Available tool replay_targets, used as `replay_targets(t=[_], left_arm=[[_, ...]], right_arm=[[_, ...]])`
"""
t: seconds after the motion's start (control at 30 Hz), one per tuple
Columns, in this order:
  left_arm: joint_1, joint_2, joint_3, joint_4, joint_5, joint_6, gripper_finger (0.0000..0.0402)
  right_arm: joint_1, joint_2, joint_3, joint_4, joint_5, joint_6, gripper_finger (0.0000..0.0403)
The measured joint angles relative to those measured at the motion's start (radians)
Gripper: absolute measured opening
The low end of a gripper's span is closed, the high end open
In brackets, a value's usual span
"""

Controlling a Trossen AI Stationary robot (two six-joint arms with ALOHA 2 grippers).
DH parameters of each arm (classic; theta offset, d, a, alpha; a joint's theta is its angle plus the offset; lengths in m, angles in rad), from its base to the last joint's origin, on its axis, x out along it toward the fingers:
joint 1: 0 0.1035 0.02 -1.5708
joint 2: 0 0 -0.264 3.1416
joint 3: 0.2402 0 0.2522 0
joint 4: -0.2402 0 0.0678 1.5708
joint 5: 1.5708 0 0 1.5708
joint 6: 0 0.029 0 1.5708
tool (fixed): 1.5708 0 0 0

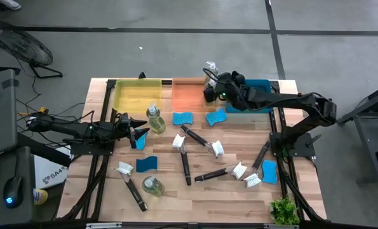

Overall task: Pick & Place Kitchen Sink Supplies
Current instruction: Put the transparent soap dispenser into the orange bin, then put the black dish brush into the blue bin

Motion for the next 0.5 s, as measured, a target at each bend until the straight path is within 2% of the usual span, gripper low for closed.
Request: replay_targets(t=[0.3,0.5], left_arm=[[0.0,0.0,0.0,0.0,0.0,0.0,0.0202],[0.0,0.0,0.0,0.0,0.0,0.0,0.0202]], right_arm=[[0.047,-0.129,-0.001,-0.116,-0.012,0.0,0.0394],[0.131,-0.182,-0.001,-0.239,-0.159,0.008,0.0392]])
